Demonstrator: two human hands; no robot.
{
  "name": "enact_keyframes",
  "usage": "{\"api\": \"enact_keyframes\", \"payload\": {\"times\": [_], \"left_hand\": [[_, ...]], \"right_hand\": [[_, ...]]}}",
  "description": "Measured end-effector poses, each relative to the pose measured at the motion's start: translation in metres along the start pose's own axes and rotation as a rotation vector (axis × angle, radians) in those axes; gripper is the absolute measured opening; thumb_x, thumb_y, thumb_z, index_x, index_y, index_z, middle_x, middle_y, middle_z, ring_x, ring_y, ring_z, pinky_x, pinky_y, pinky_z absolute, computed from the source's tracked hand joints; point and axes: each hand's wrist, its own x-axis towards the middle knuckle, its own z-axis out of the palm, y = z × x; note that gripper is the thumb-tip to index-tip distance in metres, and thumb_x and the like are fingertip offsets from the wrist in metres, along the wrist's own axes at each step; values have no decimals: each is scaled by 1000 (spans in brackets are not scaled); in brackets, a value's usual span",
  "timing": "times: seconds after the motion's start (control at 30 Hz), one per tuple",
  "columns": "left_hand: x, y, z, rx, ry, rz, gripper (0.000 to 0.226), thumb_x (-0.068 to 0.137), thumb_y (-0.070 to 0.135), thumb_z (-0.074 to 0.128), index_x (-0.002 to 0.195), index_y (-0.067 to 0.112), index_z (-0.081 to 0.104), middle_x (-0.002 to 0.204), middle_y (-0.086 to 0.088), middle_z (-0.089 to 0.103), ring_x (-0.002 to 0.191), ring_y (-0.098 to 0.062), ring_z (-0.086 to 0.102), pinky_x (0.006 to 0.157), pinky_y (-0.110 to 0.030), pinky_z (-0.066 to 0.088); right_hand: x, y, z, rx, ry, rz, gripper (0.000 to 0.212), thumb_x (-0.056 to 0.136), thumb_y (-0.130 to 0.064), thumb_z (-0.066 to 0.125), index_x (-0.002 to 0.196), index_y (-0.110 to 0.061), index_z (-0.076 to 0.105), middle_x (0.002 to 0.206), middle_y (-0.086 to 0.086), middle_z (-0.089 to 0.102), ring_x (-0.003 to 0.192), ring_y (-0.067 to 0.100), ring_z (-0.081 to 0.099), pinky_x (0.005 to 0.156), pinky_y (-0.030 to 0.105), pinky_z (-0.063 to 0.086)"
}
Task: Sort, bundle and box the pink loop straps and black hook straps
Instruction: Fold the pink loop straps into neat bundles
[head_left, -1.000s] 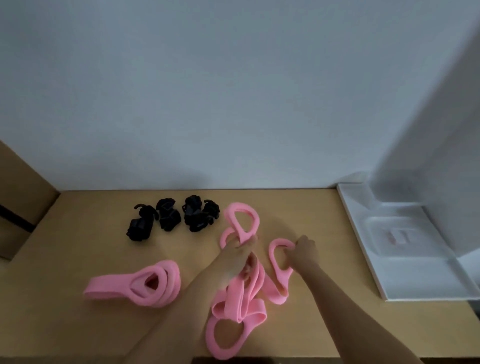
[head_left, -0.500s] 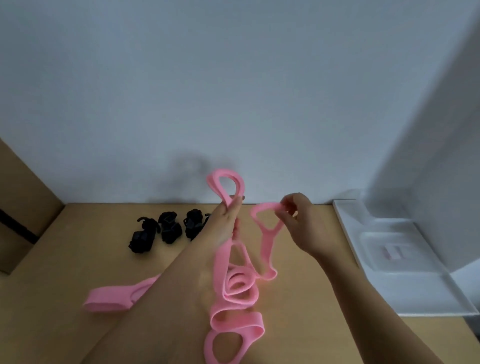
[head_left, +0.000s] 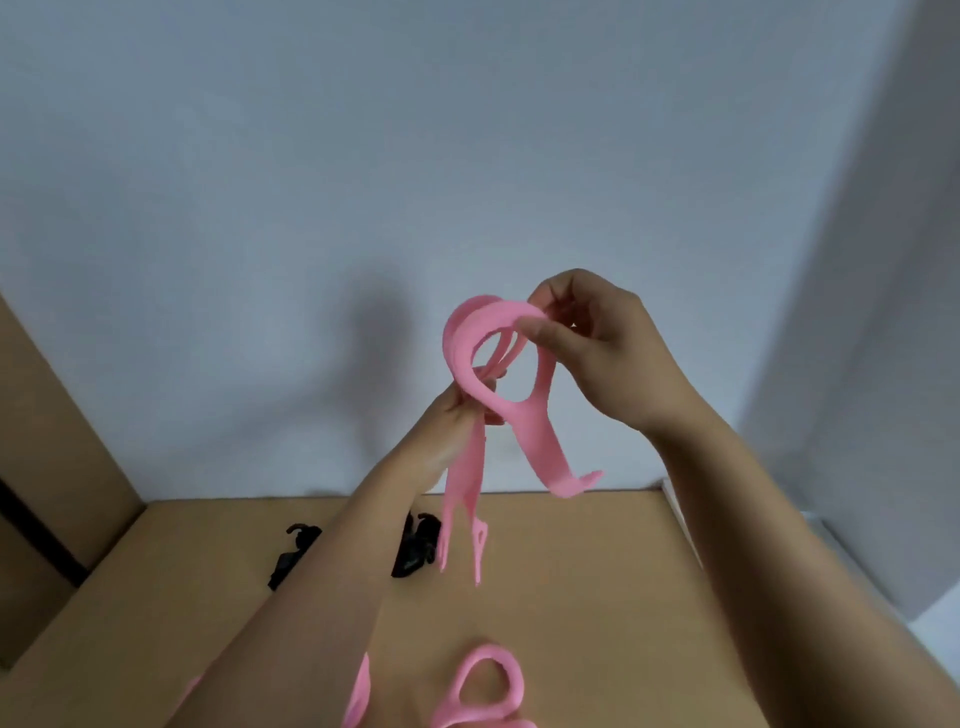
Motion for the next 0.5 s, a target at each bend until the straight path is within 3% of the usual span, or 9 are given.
{"api": "enact_keyframes", "payload": {"times": [0.1,0.2,0.3,0.37,0.5], "left_hand": [[-4,11,0,-99,-33,13,27,102,30,36,112,49,52,99,19,69,97,-6,66,96,-39,49],[-8,23,-1,-130,-54,36,20,99,45,38,113,44,52,103,10,71,104,-15,65,94,-42,49],[-10,32,-2,-113,-61,28,36,91,60,39,117,40,53,101,3,72,104,-18,65,91,-48,48],[-11,34,-1,-86,-77,38,44,93,57,40,125,30,52,101,1,72,104,-17,65,91,-48,49],[-18,36,5,-125,-117,39,25,101,32,40,121,28,53,90,-6,72,93,-20,69,95,-47,49]], "right_hand": [[10,-4,-2,45,-2,41,12,90,-8,60,81,-15,57,66,-9,58,56,-1,52,58,16,44],[12,2,-1,100,-2,111,7,90,-8,59,83,-9,59,65,-8,58,54,-1,53,56,16,44],[11,8,3,169,10,150,7,90,-5,58,83,-5,58,60,-9,58,52,0,55,55,15,43],[12,9,5,198,46,163,10,90,-7,59,80,-7,58,62,-7,58,55,6,53,57,18,43],[14,7,7,218,110,175,9,89,-7,60,82,-4,58,68,5,57,53,7,54,55,17,45]]}}
